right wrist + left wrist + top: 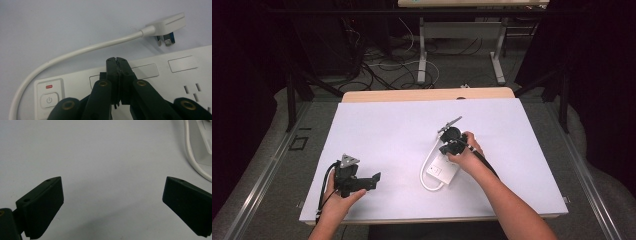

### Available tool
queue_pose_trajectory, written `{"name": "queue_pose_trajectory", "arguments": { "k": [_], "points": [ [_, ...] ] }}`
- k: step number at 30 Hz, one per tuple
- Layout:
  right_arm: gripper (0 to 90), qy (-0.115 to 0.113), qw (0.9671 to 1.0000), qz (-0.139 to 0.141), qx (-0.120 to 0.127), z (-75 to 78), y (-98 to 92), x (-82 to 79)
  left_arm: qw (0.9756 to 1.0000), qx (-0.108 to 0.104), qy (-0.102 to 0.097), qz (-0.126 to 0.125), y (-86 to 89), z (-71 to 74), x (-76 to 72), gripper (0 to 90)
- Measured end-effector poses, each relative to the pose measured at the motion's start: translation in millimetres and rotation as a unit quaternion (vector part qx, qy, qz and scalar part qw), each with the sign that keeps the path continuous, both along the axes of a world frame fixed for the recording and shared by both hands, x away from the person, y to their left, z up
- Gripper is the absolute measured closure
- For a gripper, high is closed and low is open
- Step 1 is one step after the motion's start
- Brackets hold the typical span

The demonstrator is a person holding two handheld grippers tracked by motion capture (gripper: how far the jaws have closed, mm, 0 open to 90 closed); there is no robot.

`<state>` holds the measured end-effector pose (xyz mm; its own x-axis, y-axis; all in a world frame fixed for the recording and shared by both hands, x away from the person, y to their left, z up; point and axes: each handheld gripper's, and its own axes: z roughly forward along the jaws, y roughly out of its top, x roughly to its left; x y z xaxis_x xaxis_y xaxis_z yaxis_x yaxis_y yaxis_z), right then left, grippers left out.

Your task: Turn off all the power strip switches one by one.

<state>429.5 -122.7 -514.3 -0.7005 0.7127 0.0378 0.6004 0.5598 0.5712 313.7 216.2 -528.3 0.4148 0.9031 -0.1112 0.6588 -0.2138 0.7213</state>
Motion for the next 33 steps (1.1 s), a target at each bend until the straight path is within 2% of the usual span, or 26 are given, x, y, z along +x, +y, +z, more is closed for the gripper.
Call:
{"name": "queue_pose_trajectory", "arguments": {
  "k": [1, 3, 4, 6, 8, 9, 11, 13, 16, 17, 19, 21, 22, 23, 24, 25, 27, 28, 31, 32, 33],
  "points": [
    [89.4, 0.011, 0.9999, -0.007, -0.01, 1.2, 0.6, -0.3, 1.0, 0.0, 0.0, 0.0, 0.0, -0.1, 0.1, 3.6],
    [89.2, 0.012, 0.9998, -0.003, -0.017, 1.0, -0.6, 0.1, 1.0, 0.0, -0.001, -0.001, -0.1, -0.1, 0.1, 3.6],
    [89.3, -0.01, 0.9999, -0.007, 0.012, -4.4, 0.8, 0.3, 1.0, 0.0, -0.001, -0.001, -0.1, -0.1, 0.1, 3.6],
    [89.4, 0.013, 0.9998, -0.011, -0.011, -0.4, 0.2, -0.4, 1.0, 0.0, 0.001, 0.0, 0.0, 0.0, -0.1, 3.6],
    [89.7, 0.002, 1.0, -0.008, 0.004, -2.9, 0.2, 0.3, 1.0, 0.0, -0.001, 0.0, -0.1, 0.0, -0.1, 3.6],
    [89.7, 0.024, 0.9994, -0.001, -0.024, 2.1, -1.4, 0.7, 1.0, 0.0, -0.001, 0.0, -0.1, 0.1, -0.1, 3.6],
    [90.0, 0.005, 0.9999, -0.011, 0.004, -2.8, -0.4, 1.1, 1.0, 0.0, -0.001, 0.0, -0.2, 0.1, -0.2, 3.6],
    [90.0, 0.003, 1.0, -0.008, 0.003, -2.7, -1.2, 1.3, 1.0, 0.006, 0.001, -0.005, 0.8, 0.4, -0.1, 3.6],
    [90.0, 0.014, 0.9999, -0.007, -0.001, -1.1, -1.7, 1.1, 1.0, 0.006, 0.001, -0.006, 0.5, 0.2, 0.0, 3.6],
    [90.0, 0.019, 0.9997, -0.006, -0.01, 0.4, -2.1, 0.9, 1.0, 0.006, 0.001, -0.006, 0.5, 0.2, 0.0, 3.6],
    [90.0, 0.011, 0.9999, -0.006, -0.008, -1.5, -0.7, 0.6, 1.0, 0.008, 0.002, -0.005, 0.7, 0.5, 0.0, 3.6],
    [90.0, 0.025, 0.9994, -0.001, -0.024, -0.6, -0.7, 0.9, 1.0, 0.007, 0.001, -0.005, 0.5, 0.3, 0.0, 3.6],
    [90.0, 0.011, 0.9999, -0.002, -0.009, -3.4, 0.0, 0.9, 1.0, 0.007, 0.001, -0.006, 0.5, 0.4, 0.0, 3.6],
    [90.0, 0.02, 0.9996, -0.008, -0.018, -1.4, 0.4, -0.3, 1.0, 0.007, 0.001, -0.005, 0.4, 0.4, 0.0, 3.6],
    [90.0, 0.009, 0.9997, -0.012, -0.018, -3.0, 0.9, -0.3, 1.0, 0.007, 0.001, -0.006, 0.4, 0.4, 0.0, 3.6],
    [90.0, 0.001, 1.0, -0.004, -0.004, -4.7, 1.3, -0.1, 1.0, 0.008, 0.002, -0.006, 0.5, 0.5, 0.0, 3.6],
    [90.0, 0.009, 0.9999, -0.005, -0.014, -2.9, 1.5, -0.7, 0.9999, 0.01, 0.002, -0.005, 0.5, 0.3, 0.0, 3.6],
    [90.0, 0.007, 0.9999, -0.004, -0.009, -3.4, 1.4, -0.5, 0.9999, 0.01, 0.002, -0.006, 0.7, 0.5, 0.0, 3.6],
    [90.0, 0.016, 0.9998, 0.004, -0.015, -2.0, 0.7, 1.3, 1.0, 0.0, -0.001, -0.001, -0.2, -0.1, 0.0, 3.6],
    [90.0, 0.003, 1.0, -0.001, 0.002, -5.1, 1.6, 1.9, 1.0, 0.001, -0.001, -0.001, 0.0, -0.1, 0.1, 3.6],
    [90.0, 0.018, 0.9997, -0.014, -0.005, -2.9, 2.1, 0.4, 1.0, 0.002, 0.002, -0.001, 0.2, 0.1, 0.0, 3.6]
  ]
}}
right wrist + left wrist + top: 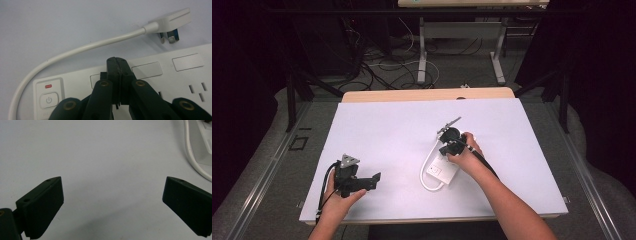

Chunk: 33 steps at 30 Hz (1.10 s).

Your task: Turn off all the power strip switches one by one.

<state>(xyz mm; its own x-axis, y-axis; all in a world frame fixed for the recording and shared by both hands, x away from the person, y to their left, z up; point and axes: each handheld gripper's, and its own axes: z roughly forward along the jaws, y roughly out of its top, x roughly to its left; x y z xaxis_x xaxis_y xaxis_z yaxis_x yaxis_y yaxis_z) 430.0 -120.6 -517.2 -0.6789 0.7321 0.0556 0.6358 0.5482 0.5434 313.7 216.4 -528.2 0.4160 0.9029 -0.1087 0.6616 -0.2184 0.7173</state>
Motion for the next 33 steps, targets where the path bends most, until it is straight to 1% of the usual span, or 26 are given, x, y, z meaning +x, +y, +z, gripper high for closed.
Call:
{"name": "queue_pose_trajectory", "arguments": {
  "k": [1, 3, 4, 5, 6, 7, 8, 9, 10, 11, 12, 13, 14, 15, 17, 18, 19, 20, 21, 23, 24, 25, 26, 28, 30, 33],
  "points": [
    [90.0, -0.002, 0.9999, 0.011, -0.008, 0.9, -1.1, 1.9, 1.0, 0.004, 0.0, -0.003, 0.8, 0.0, 0.2, 3.6],
    [90.0, 0.0, 0.9999, 0.013, -0.003, 1.6, -2.7, 3.0, 1.0, 0.0, -0.001, 0.001, -0.1, -0.5, 0.2, 3.6],
    [90.0, -0.027, 0.9992, 0.001, 0.03, -3.4, -2.3, 3.9, 1.0, 0.0, -0.001, 0.001, -0.1, -0.5, 0.2, 3.6],
    [90.0, -0.013, 0.9998, -0.001, 0.016, 0.3, -4.3, 5.0, 1.0, 0.0, -0.002, 0.0, 0.1, -0.3, 0.2, 3.6],
    [90.0, -0.009, 0.9999, 0.001, 0.007, 2.7, -6.5, 6.0, 1.0, 0.004, -0.001, -0.003, 0.9, 0.2, 0.1, 3.6],
    [90.0, -0.015, 0.9997, -0.006, 0.018, 2.1, -7.0, 6.9, 1.0, 0.004, -0.001, -0.003, 0.9, 0.2, 0.1, 3.6],
    [90.0, -0.01, 0.9999, -0.003, 0.01, 4.4, -9.3, 7.7, 1.0, 0.004, -0.001, -0.003, 1.0, 0.2, 0.2, 3.6],
    [90.0, -0.01, 0.9999, -0.003, 0.01, 4.4, -9.3, 7.7, 1.0, 0.004, -0.001, -0.003, 0.9, 0.2, 0.2, 3.6],
    [90.0, 0.015, 0.9995, -0.002, -0.027, 11.6, -12.2, 10.1, 1.0, 0.001, 0.0, 0.0, 0.1, -0.1, 0.2, 3.6],
    [90.0, -0.003, 0.9998, -0.02, 0.001, 7.6, -10.8, 10.1, 1.0, 0.002, 0.0, 0.0, 0.0, 0.0, 0.1, 3.6],
    [90.0, -0.003, 0.9995, -0.029, 0.01, 7.5, -10.4, 10.3, 1.0, 0.001, -0.001, 0.0, 0.0, 0.0, 0.3, 3.6],
    [90.0, -0.011, 0.9997, -0.02, 0.008, 8.3, -12.5, 12.3, 1.0, 0.001, -0.001, 0.0, 0.0, 0.0, 0.3, 3.6],
    [90.0, 0.005, 0.9996, -0.024, -0.011, 12.2, -13.3, 13.3, 1.0, 0.001, -0.001, 0.0, 0.1, 0.0, 0.3, 3.6],
    [90.0, -0.012, 0.9995, -0.029, 0.008, 9.6, -13.0, 14.0, 1.0, 0.001, -0.001, 0.0, 0.1, 0.0, 0.3, 3.6],
    [90.0, -0.022, 0.9993, -0.029, 0.013, 8.9, -14.3, 16.0, 1.0, 0.003, -0.001, -0.003, 1.2, -0.1, 0.4, 3.6],
    [90.0, -0.019, 0.9992, -0.034, 0.01, 9.4, -14.4, 16.6, 1.0, 0.003, -0.001, -0.003, 1.4, -0.1, 0.5, 3.6],
    [90.0, -0.021, 0.9994, -0.026, 0.003, 10.2, -15.9, 17.8, 1.0, 0.003, -0.001, -0.003, 1.4, -0.1, 0.5, 3.6],
    [90.0, -0.016, 0.9991, -0.039, 0.002, 10.6, -15.2, 18.1, 1.0, 0.002, -0.002, 0.0, 1.1, -0.2, 0.3, 3.6],
    [90.0, -0.014, 0.999, -0.043, 0.002, 10.5, -15.5, 18.3, 1.0, 0.001, -0.002, 0.0, 1.1, -0.1, 0.2, 3.6],
    [90.0, -0.018, 0.9992, -0.035, 0.003, 10.3, -17.4, 19.7, 1.0, 0.003, -0.002, -0.002, 1.6, 0.1, 0.3, 3.6],
    [90.0, -0.019, 0.9992, -0.036, 0.003, 10.2, -18.0, 20.5, 1.0, 0.002, -0.003, -0.002, 1.6, 0.0, 0.4, 3.6],
    [90.0, -0.017, 0.9989, -0.044, 0.007, 9.4, -17.7, 20.6, 1.0, 0.002, -0.002, -0.002, 1.6, 0.0, 0.4, 3.6],
    [90.0, -0.019, 0.9991, -0.039, 0.002, 9.5, -18.5, 21.5, 1.0, 0.002, -0.002, -0.002, 1.7, 0.0, 0.5, 3.6],
    [90.0, -0.024, 0.9991, -0.034, 0.005, 7.8, -19.3, 22.7, 1.0, 0.002, -0.001, -0.002, 1.6, 0.0, 0.4, 3.6],
    [90.0, -0.015, 0.9987, -0.048, -0.003, 8.3, -18.3, 22.6, 1.0, 0.003, -0.002, -0.002, 1.5, -0.1, 0.5, 3.6],
    [90.0, -0.019, 0.9987, -0.047, -0.005, 7.7, -18.7, 23.9, 1.0, 0.004, -0.003, -0.003, 2.0, -0.1, 0.7, 3.6]
  ]
}}
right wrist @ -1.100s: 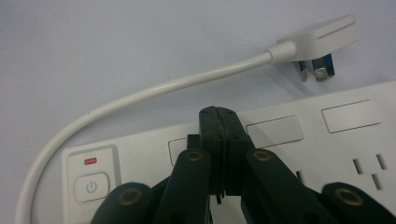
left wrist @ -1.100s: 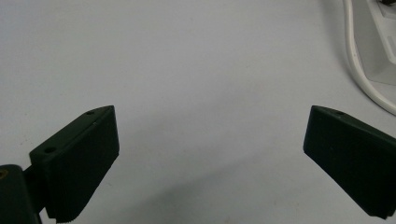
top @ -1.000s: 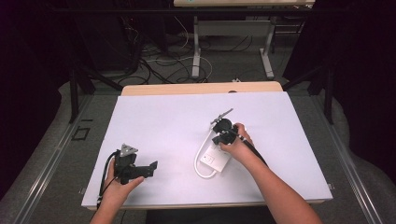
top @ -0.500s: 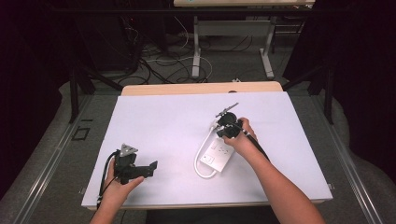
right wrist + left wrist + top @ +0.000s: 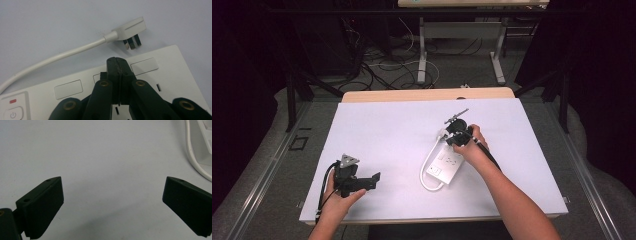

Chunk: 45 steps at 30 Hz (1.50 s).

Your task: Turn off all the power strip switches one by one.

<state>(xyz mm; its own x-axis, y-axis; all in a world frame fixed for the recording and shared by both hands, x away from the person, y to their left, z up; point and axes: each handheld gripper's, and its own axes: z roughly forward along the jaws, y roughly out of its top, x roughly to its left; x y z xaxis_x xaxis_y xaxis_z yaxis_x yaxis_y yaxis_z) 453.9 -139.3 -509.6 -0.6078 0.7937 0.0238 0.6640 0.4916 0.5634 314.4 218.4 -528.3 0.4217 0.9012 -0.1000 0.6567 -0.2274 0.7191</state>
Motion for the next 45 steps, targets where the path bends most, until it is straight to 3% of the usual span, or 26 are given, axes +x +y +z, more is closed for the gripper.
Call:
{"name": "queue_pose_trajectory", "arguments": {
  "k": [17, 22, 23, 24, 27, 28, 29, 45],
  "points": [
    [90.0, -0.003, 1.0, 0.0, -0.001, -5.5, -0.6, 4.1, 1.0, 0.001, 0.003, 0.001, 0.5, 0.3, -0.4, 3.6],
    [90.0, 0.004, 1.0, 0.004, 0.002, -6.2, -1.0, 4.6, 1.0, -0.001, 0.0, 0.003, 0.5, 0.0, -0.5, 3.6],
    [90.0, 0.017, 0.9998, 0.005, -0.013, -3.5, -1.4, 4.3, 1.0, -0.001, 0.0, 0.004, 0.4, 0.1, -0.5, 3.6],
    [90.0, 0.008, 1.0, 0.003, -0.003, -5.4, -1.0, 4.5, 1.0, -0.001, 0.0, 0.004, 0.4, 0.2, -0.6, 3.6],
    [90.0, 0.012, 0.9999, 0.003, -0.003, -5.5, -0.9, 4.7, 1.0, -0.001, 0.0, 0.004, 0.3, 0.1, -0.7, 3.6],
    [90.0, 0.002, 0.9999, 0.006, 0.008, -7.1, -0.7, 4.8, 1.0, 0.0, 0.001, 0.002, 0.5, 0.1, -0.6, 3.6],
    [90.0, 0.011, 0.9999, -0.003, -0.003, -5.7, 0.3, 3.9, 1.0, 0.0, 0.001, 0.002, 0.4, 0.1, -0.6, 3.6],
    [90.0, 0.014, 0.9999, -0.003, 0.0, -5.8, 0.6, 3.8, 1.0, 0.0, 0.0, 0.002, 0.1, 0.3, -0.8, 3.6]
  ]
}}
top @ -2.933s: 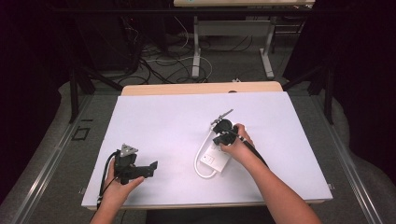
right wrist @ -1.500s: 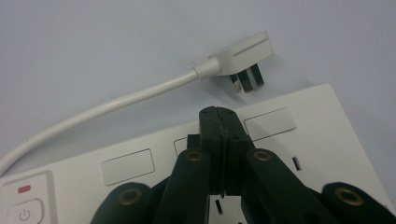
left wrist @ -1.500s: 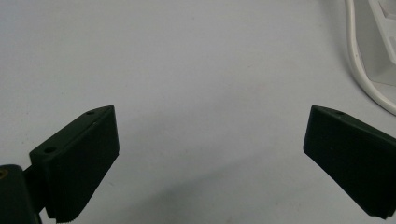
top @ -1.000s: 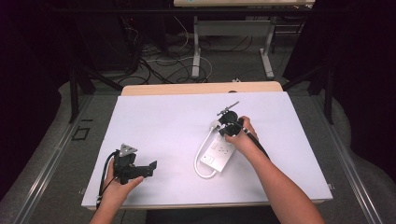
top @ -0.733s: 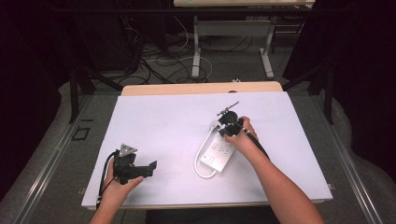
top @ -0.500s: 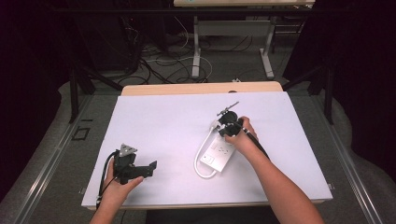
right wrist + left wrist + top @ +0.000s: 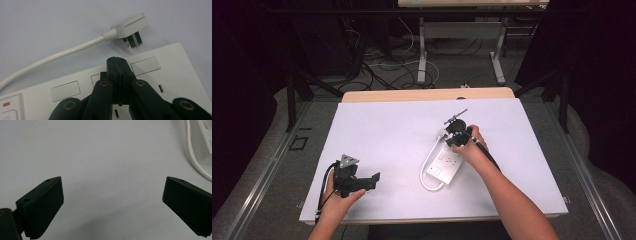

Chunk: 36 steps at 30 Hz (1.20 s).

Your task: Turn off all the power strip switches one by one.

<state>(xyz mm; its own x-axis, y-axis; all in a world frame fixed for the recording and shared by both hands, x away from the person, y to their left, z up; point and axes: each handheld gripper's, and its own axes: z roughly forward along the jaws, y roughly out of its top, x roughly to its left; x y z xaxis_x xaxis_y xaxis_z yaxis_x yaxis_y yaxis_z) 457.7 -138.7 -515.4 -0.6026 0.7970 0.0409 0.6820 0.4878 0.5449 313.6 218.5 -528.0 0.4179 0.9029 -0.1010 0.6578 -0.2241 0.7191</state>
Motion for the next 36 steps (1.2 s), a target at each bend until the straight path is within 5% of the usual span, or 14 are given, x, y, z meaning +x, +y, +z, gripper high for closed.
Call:
{"name": "queue_pose_trajectory", "arguments": {
  "k": [5, 10, 18, 19, 36],
  "points": [
    [90.0, -0.015, 0.9997, 0.012, 0.014, -2.7, 0.2, 0.6, 1.0, 0.0, -0.001, 0.001, -0.2, 0.1, -0.2, 3.6],
    [90.0, 0.005, 1.0, -0.003, 0.005, -0.2, 1.0, -0.2, 1.0, 0.0, 0.0, 0.002, 0.0, -0.1, -0.2, 3.6],
    [90.0, 0.002, 0.9999, -0.002, -0.012, -1.1, 0.7, 0.2, 1.0, 0.0, 0.0, 0.0, 0.0, 0.5, -0.6, 3.6],
    [90.0, -0.018, 0.9998, 0.001, -0.009, -3.3, -0.2, 1.3, 1.0, -0.001, -0.001, 0.001, 0.3, 0.4, -0.7, 3.6],
    [90.0, -0.006, 1.0, -0.002, -0.003, -2.3, -1.6, 1.3, 1.0, 0.001, 0.0, 0.001, 0.4, -0.2, -0.2, 3.6]
  ]
}}
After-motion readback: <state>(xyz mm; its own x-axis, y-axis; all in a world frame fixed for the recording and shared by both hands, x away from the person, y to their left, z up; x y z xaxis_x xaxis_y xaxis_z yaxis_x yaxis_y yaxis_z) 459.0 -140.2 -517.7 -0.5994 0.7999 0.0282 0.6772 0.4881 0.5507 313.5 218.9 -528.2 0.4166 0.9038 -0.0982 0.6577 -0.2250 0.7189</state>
